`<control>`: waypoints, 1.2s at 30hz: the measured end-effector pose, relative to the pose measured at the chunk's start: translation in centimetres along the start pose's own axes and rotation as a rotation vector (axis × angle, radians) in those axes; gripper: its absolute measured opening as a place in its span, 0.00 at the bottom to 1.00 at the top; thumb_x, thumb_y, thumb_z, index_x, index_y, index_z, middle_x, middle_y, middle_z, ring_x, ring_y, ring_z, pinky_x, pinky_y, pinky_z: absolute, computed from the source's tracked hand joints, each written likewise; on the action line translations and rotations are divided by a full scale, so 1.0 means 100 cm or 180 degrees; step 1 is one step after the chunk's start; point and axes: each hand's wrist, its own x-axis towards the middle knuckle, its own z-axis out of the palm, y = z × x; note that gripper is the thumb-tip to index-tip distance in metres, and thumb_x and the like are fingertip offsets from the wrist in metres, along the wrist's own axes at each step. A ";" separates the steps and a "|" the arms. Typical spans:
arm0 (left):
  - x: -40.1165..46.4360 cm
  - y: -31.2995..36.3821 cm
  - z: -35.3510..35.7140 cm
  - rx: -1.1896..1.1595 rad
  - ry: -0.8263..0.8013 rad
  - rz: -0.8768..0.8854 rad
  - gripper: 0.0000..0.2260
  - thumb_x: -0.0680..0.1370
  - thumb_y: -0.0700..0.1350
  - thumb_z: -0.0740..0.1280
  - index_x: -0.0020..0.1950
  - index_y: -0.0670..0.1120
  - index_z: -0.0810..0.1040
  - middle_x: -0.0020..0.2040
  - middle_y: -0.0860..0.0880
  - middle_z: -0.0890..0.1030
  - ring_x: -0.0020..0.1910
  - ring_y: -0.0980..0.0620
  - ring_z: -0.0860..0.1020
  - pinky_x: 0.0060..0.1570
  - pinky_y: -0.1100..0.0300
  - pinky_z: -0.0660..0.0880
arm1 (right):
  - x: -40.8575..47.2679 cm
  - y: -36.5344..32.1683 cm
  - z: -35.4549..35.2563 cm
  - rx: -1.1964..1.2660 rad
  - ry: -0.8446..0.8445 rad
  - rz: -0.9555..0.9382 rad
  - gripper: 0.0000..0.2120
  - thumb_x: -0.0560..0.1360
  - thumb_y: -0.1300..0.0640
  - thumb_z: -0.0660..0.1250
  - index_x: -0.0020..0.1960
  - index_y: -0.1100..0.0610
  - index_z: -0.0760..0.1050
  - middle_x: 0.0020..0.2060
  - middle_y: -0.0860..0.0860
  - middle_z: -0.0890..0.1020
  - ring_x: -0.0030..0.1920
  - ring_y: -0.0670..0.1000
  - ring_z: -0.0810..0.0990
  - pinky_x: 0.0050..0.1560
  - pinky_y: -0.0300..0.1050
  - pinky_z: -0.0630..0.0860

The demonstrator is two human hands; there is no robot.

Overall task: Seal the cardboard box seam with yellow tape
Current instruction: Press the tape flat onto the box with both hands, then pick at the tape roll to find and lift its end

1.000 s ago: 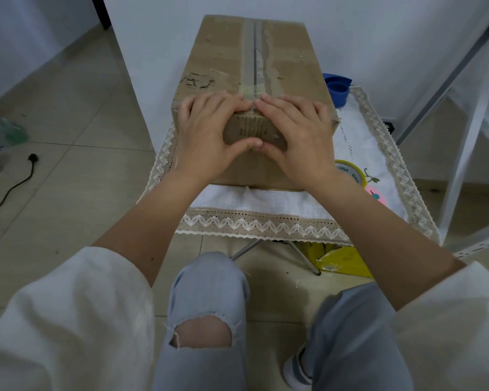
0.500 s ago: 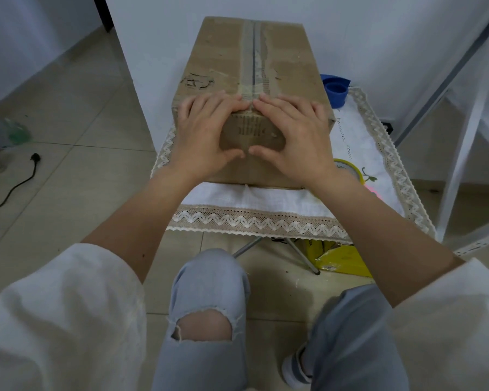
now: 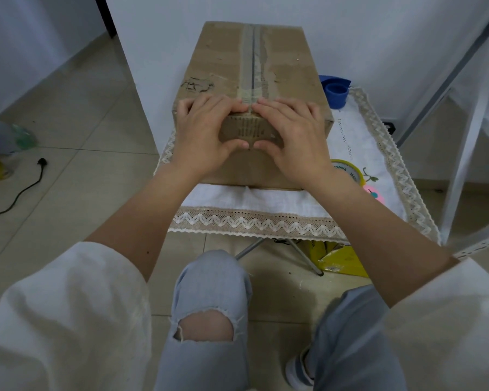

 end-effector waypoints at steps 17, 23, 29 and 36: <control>0.014 0.048 -0.017 -0.0103 0.0167 -0.0109 0.15 0.82 0.53 0.61 0.67 0.53 0.76 0.70 0.51 0.75 0.73 0.48 0.68 0.71 0.51 0.57 | -0.051 0.024 -0.051 0.0131 0.0900 0.0635 0.12 0.81 0.54 0.62 0.61 0.57 0.78 0.55 0.52 0.82 0.56 0.55 0.78 0.58 0.50 0.73; 0.007 0.118 0.008 -0.0682 0.0384 0.0555 0.09 0.79 0.41 0.65 0.57 0.46 0.81 0.51 0.50 0.84 0.52 0.47 0.80 0.54 0.51 0.75 | -0.092 0.062 -0.076 0.0349 0.0316 0.1563 0.12 0.82 0.51 0.60 0.61 0.53 0.77 0.54 0.49 0.81 0.55 0.51 0.77 0.55 0.45 0.71; -0.007 0.156 0.068 -0.1263 -0.0783 0.0417 0.12 0.79 0.39 0.65 0.61 0.49 0.78 0.53 0.53 0.83 0.55 0.52 0.78 0.54 0.50 0.77 | -0.115 0.100 -0.076 0.0525 -0.0271 0.2268 0.12 0.82 0.50 0.60 0.60 0.52 0.77 0.56 0.49 0.81 0.48 0.48 0.78 0.46 0.42 0.69; -0.002 0.158 0.142 -0.1171 -0.1588 0.0038 0.16 0.75 0.44 0.71 0.63 0.50 0.76 0.60 0.52 0.80 0.60 0.51 0.77 0.59 0.51 0.76 | -0.124 0.133 -0.049 0.0835 -0.0190 0.2847 0.10 0.82 0.56 0.60 0.58 0.53 0.78 0.50 0.50 0.84 0.50 0.53 0.81 0.52 0.48 0.76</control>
